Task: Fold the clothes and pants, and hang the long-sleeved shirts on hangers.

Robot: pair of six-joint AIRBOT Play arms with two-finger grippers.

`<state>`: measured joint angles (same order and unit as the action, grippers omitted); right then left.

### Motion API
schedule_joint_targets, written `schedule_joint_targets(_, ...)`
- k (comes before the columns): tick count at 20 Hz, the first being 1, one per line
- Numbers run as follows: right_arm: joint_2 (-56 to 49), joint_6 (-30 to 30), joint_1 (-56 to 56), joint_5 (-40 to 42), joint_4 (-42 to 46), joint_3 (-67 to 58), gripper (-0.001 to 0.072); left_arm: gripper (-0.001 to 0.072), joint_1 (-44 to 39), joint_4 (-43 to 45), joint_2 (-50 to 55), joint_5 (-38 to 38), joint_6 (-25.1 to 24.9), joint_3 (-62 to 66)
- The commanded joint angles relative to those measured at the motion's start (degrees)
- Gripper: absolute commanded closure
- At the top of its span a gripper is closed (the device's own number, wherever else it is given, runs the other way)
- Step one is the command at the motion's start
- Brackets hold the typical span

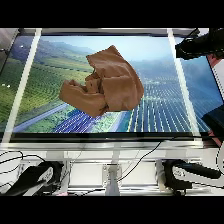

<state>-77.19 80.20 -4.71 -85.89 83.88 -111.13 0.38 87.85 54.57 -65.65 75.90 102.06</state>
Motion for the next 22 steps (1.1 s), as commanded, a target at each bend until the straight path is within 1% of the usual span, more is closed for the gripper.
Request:
schedule_joint_targets(1, 0.0, 0.0, 0.0, 0.0, 0.0, 0.0, 0.0696, 0.0376, 0.1, 0.0, 0.0, 0.0, 0.0, 0.0)
schedule_joint_targets(14, 0.0, 0.0, 0.0, 0.1, -0.1, 0.0, 0.0696, 0.0376, 0.1, 0.0, 0.0, 0.0, 0.0, 0.0)
schedule_joint_targets(16, 0.0, 0.0, 0.0, 0.5, -0.9, 0.0, 0.0696, 0.0377, 0.1, 0.0, 0.4, 3.8, 0.0, 0.0)
schedule_joint_targets(17, 0.0, 0.0, 0.0, 2.0, -1.5, 0.0, 0.0696, 0.0376, 0.1, 0.0, 0.7, 5.6, 0.0, 0.0)
schedule_joint_targets(19, 0.0, 1.9, 0.0, 3.5, -3.3, 0.0, 0.0695, 0.0376, 0.0, 0.0, 1.6, 4.6, 0.3, 0.0)
schedule_joint_targets(20, -0.2, 3.1, 0.0, 3.3, -4.4, 0.1, 0.0695, 0.0376, 0.0, 0.0, 2.6, 4.1, 1.6, -0.1)
schedule_joint_targets(21, -0.2, 3.1, -0.1, 3.3, -5.9, 0.7, 0.0695, 0.0376, 0.0, 0.0, 3.9, 2.7, 3.0, -0.1)
schedule_joint_targets(22, -0.3, 3.1, -0.3, 3.3, -6.4, 1.6, 0.0695, 0.0375, 0.0, -0.5, 5.9, 0.0, 3.0, -0.1)
